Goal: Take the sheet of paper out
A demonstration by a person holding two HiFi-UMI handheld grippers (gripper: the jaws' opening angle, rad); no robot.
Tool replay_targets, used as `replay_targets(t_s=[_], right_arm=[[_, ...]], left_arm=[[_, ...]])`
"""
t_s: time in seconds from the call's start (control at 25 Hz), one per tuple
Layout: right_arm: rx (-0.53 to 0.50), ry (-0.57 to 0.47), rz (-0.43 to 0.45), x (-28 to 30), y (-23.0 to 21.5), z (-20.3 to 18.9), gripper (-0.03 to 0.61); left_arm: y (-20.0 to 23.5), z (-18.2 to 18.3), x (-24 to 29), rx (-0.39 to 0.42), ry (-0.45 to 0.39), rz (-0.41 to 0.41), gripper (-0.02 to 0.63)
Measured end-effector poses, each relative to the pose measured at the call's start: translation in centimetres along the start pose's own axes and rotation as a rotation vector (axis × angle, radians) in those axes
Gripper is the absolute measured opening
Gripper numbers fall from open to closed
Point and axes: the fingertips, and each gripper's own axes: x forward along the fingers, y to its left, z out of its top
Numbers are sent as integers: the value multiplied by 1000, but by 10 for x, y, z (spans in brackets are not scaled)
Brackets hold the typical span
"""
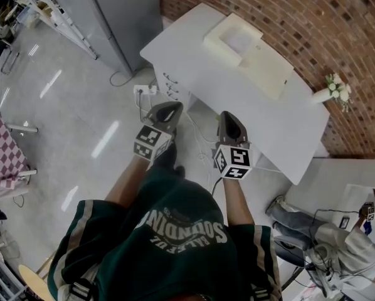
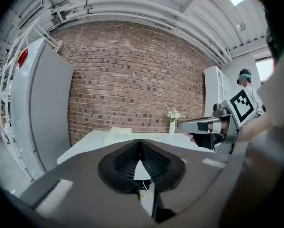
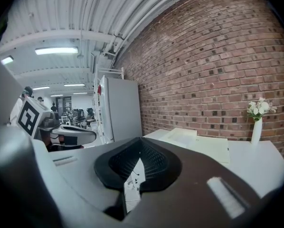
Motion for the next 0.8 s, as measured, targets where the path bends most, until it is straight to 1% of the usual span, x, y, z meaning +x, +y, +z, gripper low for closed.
replay_targets(t_s=[0.2,0.56,0.8], right_arm=[[-5,8,-13,42,-13,9,0],[-10,33,-44,131,-32,34,0],[-23,37,-81,185,-39,53,0]], left_arm=[[27,9,36,-4,9,-25,11],[99,28,103,-20,18,-64,11],[141,40,143,-18,33,-119,11]])
